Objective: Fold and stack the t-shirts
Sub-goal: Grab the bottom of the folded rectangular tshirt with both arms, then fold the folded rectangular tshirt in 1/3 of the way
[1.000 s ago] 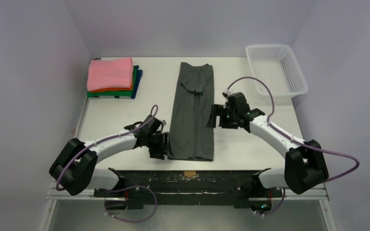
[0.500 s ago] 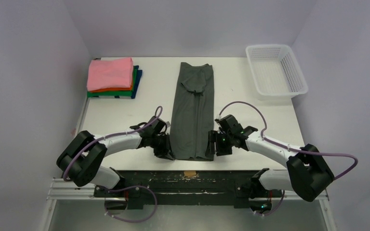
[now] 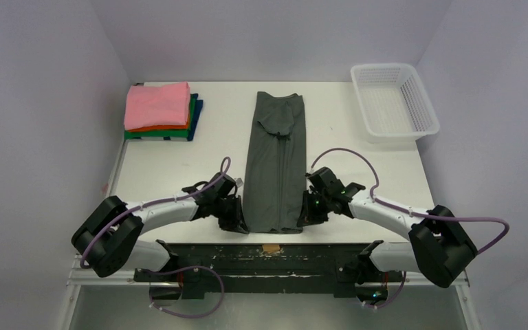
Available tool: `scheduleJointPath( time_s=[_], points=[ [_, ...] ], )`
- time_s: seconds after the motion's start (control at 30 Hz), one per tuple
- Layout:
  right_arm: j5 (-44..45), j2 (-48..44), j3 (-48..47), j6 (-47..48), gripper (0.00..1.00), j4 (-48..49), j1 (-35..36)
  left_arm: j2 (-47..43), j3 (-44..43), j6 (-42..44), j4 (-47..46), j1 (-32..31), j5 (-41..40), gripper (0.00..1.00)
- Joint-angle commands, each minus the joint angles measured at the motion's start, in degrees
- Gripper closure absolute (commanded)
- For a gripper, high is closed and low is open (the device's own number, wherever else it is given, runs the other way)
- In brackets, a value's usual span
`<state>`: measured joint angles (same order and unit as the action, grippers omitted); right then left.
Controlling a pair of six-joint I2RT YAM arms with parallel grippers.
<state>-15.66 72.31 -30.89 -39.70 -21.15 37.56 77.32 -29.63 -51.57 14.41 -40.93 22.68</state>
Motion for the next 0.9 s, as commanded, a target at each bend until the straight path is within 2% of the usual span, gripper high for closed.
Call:
scheduleJointPath(
  time_s=[0.0, 0.13, 0.33, 0.47, 0.63, 0.87],
  points=[
    [3.9, 0.7, -8.8, 2.4, 0.99, -2.9, 0.2, -2.0, -6.4, 3.6, 6.0, -0.2, -2.5, 1.00],
    [7.7, 2.6, -15.1, 2.0, 0.99, -6.2, -0.7, -0.3, -14.3, 7.2, 10.5, 0.5, -4.7, 1.00],
    [6.8, 5.1, -21.5, 1.7, 0.99, -5.4, -7.8, 8.0, -24.0, 10.1, 8.3, 7.2, -1.3, 1.00],
    [5.3, 10.2, -27.7, 2.8, 0.99, -4.8, -12.3, 13.6, -32.2, 12.5, 8.6, 12.0, -1.5, 1.00],
    [4.7, 17.3, -35.5, 5.7, 0.99, -5.7, -15.8, 22.5, -44.5, 16.1, 12.6, 14.6, -2.9, 1.00],
    [1.9, 26.0, -43.2, 7.2, 0.98, -2.9, -19.9, 31.2, -54.9, 17.6, 14.8, 18.0, -2.5, 1.00]
  ],
)
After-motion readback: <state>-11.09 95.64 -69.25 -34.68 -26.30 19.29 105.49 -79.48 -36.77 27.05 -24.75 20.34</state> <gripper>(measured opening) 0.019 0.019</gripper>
